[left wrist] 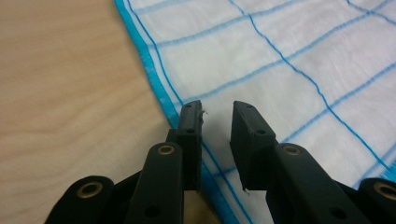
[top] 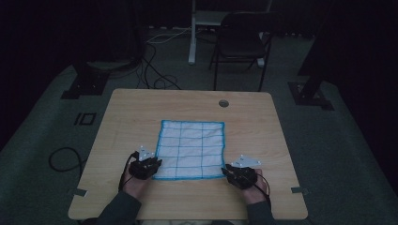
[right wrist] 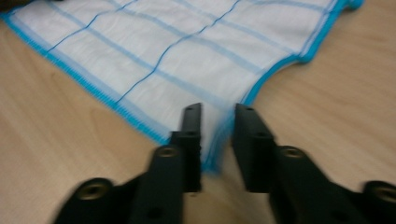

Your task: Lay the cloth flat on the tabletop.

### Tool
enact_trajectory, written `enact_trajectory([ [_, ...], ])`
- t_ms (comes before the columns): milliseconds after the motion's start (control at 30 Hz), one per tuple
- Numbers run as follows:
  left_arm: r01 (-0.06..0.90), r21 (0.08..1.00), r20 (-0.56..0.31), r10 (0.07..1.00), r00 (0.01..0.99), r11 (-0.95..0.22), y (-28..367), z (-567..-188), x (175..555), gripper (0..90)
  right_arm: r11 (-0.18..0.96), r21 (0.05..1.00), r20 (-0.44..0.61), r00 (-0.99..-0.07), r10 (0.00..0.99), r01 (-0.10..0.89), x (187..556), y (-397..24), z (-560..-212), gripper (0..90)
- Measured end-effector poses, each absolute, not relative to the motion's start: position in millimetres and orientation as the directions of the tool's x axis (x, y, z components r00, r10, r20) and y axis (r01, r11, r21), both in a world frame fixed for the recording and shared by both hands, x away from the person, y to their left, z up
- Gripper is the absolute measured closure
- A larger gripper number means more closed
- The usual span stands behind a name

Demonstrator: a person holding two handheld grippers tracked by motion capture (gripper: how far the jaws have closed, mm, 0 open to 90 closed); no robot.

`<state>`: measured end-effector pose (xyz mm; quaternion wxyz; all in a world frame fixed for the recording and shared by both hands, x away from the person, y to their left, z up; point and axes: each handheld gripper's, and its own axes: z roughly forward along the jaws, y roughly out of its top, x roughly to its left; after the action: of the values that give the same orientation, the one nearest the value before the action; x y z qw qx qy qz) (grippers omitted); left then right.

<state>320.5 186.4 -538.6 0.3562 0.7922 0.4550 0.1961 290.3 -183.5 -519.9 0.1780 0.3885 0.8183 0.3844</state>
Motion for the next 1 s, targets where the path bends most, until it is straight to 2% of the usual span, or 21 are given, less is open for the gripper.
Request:
enact_trajectory([
  [33, 0.560, 0.759, -0.002, 0.858, 0.514, -0.333, 186, -536, 321, 73.8, 0.386, 0.782, -0.003, -0.616, 0.788, 0.489, 294, -184, -515, 64.4],
  [167, 0.547, 0.763, 0.012, 0.853, 0.521, -0.345, 183, -533, 329, 72.4, 0.369, 0.803, -0.003, -0.615, 0.789, 0.469, 303, -182, -510, 63.0],
  [367, 0.570, 0.752, 0.009, 0.870, 0.492, -0.331, 183, -538, 349, 71.4, 0.389, 0.793, -0.021, -0.617, 0.787, 0.469, 351, -157, -521, 62.7],
  [500, 0.578, 0.747, 0.017, 0.879, 0.477, -0.328, 185, -540, 359, 71.1, 0.392, 0.785, -0.001, -0.631, 0.775, 0.480, 370, -146, -530, 61.7],
  [800, 0.593, 0.740, -0.009, 0.876, 0.482, -0.318, 189, -542, 367, 68.8, 0.407, 0.748, 0.014, -0.625, 0.780, 0.524, 379, -146, -544, 59.2],
  [1000, 0.595, 0.740, -0.012, 0.878, 0.479, -0.314, 188, -542, 363, 71.2, 0.410, 0.745, 0.023, -0.635, 0.773, 0.526, 372, -151, -544, 56.4],
])
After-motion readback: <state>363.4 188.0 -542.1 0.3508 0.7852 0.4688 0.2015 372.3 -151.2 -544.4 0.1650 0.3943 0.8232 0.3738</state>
